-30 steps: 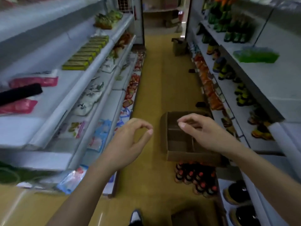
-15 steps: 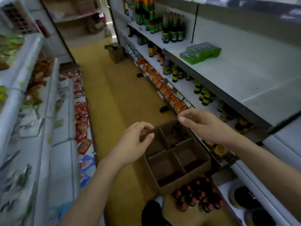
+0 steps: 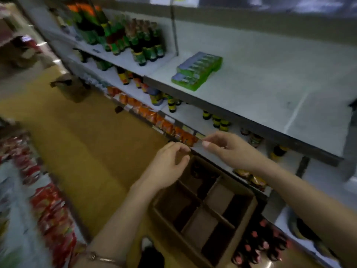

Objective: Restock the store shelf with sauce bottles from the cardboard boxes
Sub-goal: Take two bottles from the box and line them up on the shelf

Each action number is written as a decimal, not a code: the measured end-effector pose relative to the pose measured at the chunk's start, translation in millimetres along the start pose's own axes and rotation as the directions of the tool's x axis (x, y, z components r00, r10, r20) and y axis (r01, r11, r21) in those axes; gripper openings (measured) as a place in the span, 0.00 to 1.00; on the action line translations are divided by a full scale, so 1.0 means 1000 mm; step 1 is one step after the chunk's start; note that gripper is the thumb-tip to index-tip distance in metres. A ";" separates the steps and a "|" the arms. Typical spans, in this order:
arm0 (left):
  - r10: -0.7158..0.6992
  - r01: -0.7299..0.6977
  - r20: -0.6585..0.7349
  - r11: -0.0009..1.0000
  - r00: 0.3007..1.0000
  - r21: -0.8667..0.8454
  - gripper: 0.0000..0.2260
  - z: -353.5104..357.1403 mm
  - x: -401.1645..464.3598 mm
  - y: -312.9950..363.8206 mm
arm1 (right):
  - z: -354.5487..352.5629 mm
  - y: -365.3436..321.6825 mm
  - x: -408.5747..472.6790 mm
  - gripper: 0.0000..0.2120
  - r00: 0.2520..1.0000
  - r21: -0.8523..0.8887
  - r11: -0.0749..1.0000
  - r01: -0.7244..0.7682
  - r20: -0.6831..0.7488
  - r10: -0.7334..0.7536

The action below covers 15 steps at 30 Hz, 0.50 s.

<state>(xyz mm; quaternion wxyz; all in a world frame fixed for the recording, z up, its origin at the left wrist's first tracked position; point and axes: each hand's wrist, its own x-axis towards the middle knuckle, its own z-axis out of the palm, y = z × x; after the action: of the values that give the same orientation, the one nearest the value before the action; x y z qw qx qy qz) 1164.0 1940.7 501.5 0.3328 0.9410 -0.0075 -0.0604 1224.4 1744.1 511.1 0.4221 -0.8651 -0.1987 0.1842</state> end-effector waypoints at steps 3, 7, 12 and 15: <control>0.087 -0.091 0.136 0.995 0.987 0.026 0.10 0.001 0.056 -0.029 | 0.013 0.021 0.022 0.12 0.986 0.059 0.991 -0.123 -0.110 0.129; 0.194 -0.225 0.356 0.973 0.914 0.047 0.11 0.007 0.115 -0.075 | 0.050 0.045 0.047 0.12 0.907 0.156 0.939 -0.307 -0.252 0.338; 0.275 -0.368 0.559 0.928 0.782 0.058 0.11 0.020 0.161 -0.107 | 0.099 0.053 0.072 0.13 0.754 0.371 0.828 -0.420 -0.365 0.546; 0.286 -0.385 0.594 0.922 0.752 0.045 0.11 0.035 0.179 -0.118 | 0.118 0.063 0.084 0.15 0.642 0.483 0.750 -0.452 -0.407 0.650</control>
<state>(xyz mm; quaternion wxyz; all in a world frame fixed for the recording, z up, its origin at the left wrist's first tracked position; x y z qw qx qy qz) 1334.7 2000.9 381.6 0.2415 0.8852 -0.2820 -0.2804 1250.4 1828.3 379.8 0.5240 -0.8121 0.2442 0.0792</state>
